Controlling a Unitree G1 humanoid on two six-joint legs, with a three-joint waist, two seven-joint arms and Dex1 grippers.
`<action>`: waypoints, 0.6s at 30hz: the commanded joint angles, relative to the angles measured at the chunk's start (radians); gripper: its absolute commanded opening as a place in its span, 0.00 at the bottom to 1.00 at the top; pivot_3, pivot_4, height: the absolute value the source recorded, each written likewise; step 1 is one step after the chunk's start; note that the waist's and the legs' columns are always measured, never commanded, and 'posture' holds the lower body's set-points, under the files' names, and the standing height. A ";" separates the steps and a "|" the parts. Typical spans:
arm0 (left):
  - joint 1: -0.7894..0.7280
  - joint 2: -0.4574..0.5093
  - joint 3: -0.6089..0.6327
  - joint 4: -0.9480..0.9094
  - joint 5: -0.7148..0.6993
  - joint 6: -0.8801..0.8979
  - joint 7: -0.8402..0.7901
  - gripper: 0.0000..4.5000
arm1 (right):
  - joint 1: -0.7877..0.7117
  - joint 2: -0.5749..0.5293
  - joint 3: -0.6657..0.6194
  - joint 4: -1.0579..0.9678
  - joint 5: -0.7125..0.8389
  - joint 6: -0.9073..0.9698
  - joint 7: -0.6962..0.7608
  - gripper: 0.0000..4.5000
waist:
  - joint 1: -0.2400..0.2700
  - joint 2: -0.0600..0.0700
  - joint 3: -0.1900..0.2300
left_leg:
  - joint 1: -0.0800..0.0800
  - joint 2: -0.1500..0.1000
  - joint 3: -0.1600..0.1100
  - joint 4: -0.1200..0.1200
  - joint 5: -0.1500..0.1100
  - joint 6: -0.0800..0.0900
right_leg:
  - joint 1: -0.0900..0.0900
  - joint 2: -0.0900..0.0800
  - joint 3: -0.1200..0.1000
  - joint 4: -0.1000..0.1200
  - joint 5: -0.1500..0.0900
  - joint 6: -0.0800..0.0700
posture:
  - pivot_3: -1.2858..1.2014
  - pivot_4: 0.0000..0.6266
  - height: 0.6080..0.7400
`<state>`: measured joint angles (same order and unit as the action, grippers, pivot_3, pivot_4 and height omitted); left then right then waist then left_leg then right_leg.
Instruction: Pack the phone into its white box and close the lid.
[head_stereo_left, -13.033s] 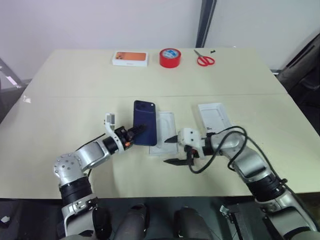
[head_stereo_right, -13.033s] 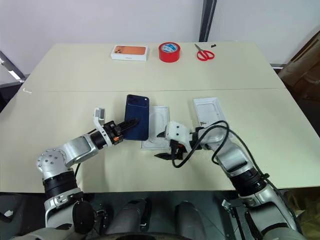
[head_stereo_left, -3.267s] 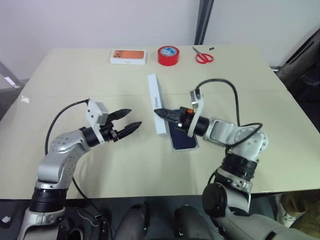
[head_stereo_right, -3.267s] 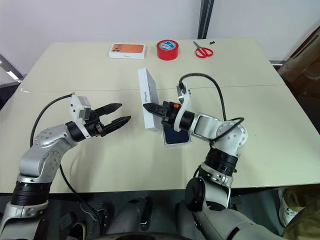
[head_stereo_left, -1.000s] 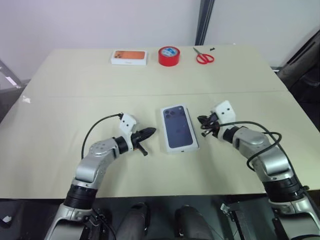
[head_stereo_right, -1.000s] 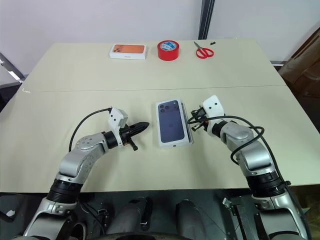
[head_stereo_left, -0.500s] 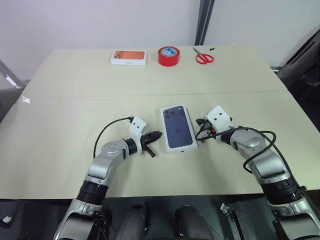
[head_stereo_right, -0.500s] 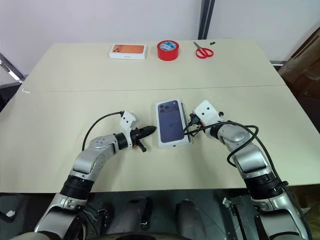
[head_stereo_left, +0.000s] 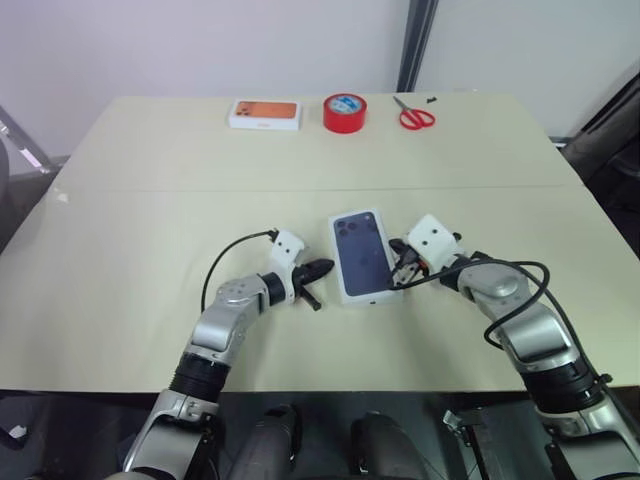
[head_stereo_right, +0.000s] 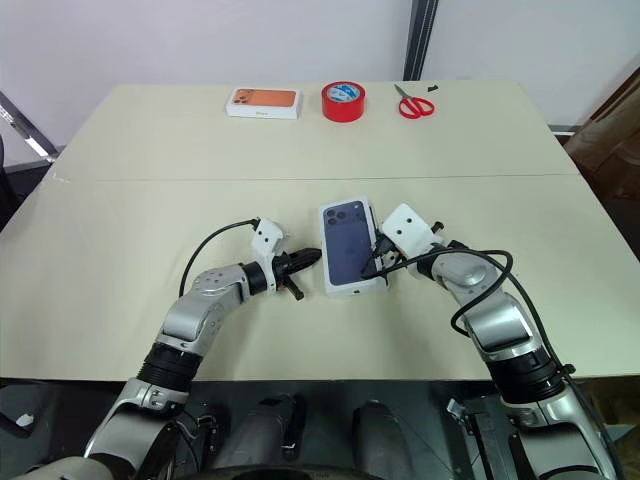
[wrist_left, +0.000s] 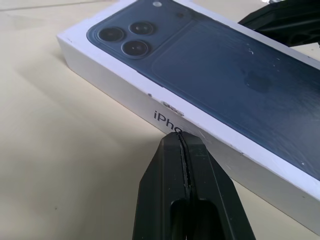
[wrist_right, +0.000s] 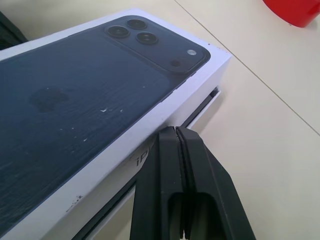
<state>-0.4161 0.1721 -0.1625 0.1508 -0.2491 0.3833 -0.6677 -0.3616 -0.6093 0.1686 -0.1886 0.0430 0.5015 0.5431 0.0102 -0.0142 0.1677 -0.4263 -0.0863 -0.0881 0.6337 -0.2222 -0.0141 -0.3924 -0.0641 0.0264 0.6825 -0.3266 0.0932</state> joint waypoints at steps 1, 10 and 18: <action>-0.028 -0.024 -0.003 -0.012 -0.006 -0.017 0.000 0.00 | 0.006 -0.009 -0.010 -0.022 -0.020 -0.020 0.010 0.01 | 0.000 0.000 0.000 | 0.000 0.000 0.000 0.000 0.000 0.000 | 0.000 0.000 0.000 0.000 0.000 0.000 | 0.52 0.24 0.95; -0.038 -0.056 -0.005 -0.009 0.006 -0.039 0.004 0.00 | 0.011 -0.006 -0.023 -0.013 -0.048 -0.020 0.020 0.01 | 0.000 0.000 0.000 | 0.000 0.000 0.000 0.000 0.000 0.000 | 0.000 0.000 0.000 0.000 0.000 0.000 | 0.52 0.24 0.95; -0.038 -0.067 0.027 -0.021 -0.030 -0.015 -0.002 0.00 | 0.014 -0.007 -0.013 0.002 -0.086 -0.017 0.020 0.01 | 0.001 0.000 0.000 | 0.000 0.000 0.000 0.000 0.000 -0.001 | 0.000 0.000 0.000 0.000 0.000 0.000 | 0.52 0.24 0.95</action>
<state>-0.4309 0.1241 -0.1449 0.1594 -0.2478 0.3773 -0.6677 -0.3458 -0.6145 0.1545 -0.1769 -0.0349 0.4962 0.5587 0.0108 -0.0143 0.1678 -0.4264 -0.0864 -0.0880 0.6339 -0.2217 -0.0149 -0.3925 -0.0642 0.0264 0.6826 -0.3265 0.0932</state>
